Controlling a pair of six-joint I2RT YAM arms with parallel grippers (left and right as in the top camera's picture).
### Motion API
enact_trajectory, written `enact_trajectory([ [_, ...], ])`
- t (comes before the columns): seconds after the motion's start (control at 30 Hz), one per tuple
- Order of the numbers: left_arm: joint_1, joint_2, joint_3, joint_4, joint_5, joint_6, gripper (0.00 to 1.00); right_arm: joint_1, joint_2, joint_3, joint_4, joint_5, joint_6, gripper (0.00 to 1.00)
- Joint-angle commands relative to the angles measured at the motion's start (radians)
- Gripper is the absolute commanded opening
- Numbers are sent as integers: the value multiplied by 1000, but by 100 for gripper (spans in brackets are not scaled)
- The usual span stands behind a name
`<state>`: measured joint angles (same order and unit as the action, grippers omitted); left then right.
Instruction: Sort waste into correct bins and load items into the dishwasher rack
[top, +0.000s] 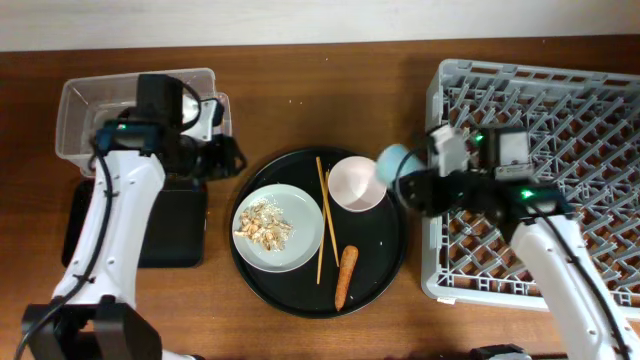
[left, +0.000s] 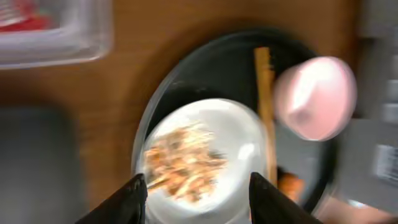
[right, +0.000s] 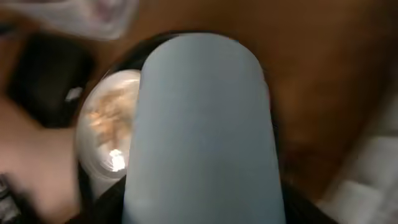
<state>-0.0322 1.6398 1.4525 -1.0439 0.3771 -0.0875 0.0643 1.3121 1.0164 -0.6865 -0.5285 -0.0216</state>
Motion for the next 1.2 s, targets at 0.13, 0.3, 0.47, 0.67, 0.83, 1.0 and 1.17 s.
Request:
enact_trajectory([
  [0.13,16,-18,7,-31,-229,5,52,-497,-23,298,-468,254,8,49],
  [0.3,16,-18,7,-31,-228,5,52,-830,37,298,-481,382,111,49],
  [0.47,16,-18,7,-32,-224,5,52,-945,200,299,-475,440,196,50],
  [0.67,14,-18,7,-32,-224,5,52,-958,349,309,-439,485,241,50],
  [0.83,14,-18,7,-32,-224,5,52,-958,350,420,-489,473,239,49],
  [1.0,14,-18,7,-34,-224,5,52,-958,351,474,-521,489,236,48],
  [1.17,14,-18,7,-35,-224,5,52,-955,431,452,-525,515,237,49],
])
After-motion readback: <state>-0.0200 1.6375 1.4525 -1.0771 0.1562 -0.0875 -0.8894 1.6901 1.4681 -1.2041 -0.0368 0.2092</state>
